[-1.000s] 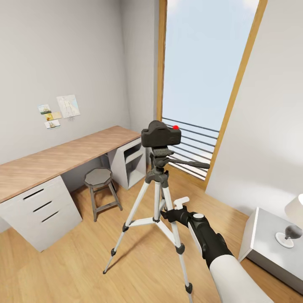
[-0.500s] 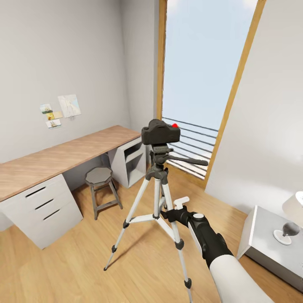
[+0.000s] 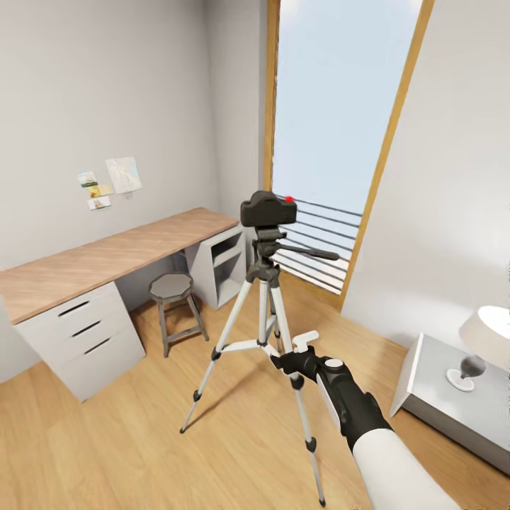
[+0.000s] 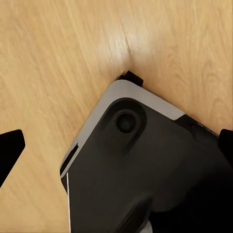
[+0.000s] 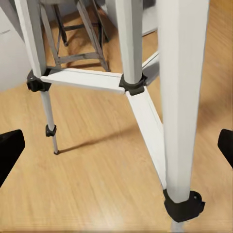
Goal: Attach the digital camera to the camera tripod in the bedroom.
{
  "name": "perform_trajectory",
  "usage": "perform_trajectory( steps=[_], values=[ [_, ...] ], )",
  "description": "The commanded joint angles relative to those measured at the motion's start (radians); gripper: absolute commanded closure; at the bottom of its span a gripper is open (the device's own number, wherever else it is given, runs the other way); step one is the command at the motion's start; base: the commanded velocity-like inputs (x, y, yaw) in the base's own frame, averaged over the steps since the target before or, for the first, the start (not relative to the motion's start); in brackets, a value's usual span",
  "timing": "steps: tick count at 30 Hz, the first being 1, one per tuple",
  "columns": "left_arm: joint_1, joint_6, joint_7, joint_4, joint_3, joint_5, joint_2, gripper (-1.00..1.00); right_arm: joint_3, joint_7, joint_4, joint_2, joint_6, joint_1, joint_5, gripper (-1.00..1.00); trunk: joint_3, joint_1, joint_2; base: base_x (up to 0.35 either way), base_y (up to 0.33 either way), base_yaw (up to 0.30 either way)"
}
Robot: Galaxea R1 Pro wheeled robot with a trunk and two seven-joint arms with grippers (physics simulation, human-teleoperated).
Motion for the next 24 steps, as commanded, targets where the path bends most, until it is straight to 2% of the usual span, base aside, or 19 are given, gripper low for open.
perform_trajectory(
  steps=[1, 8, 24],
  values=[
    [-0.001, 0.001, 0.002, 0.0, -0.008, 0.007, 0.0, -1.0, -0.001, 0.005, -0.002, 0.0, 0.004, -0.001, 0.013, -1.0, -0.002, 0.0, -0.002, -0.096, 0.0, 0.0],
    [-0.001, 0.003, 0.002, 0.0, -0.008, 0.006, 0.0, -1.0, -0.002, 0.002, -0.002, 0.001, 0.004, -0.001, 0.036, -1.0, -0.002, 0.0, -0.002, -0.035, 0.0, 0.0],
    [0.0, 0.005, 0.002, 0.0, -0.008, 0.006, 0.0, -1.0, -0.003, -0.003, -0.002, 0.001, 0.004, -0.001, 0.04, -1.0, -0.002, 0.0, -0.002, -0.004, 0.0, 0.0]
  ],
)
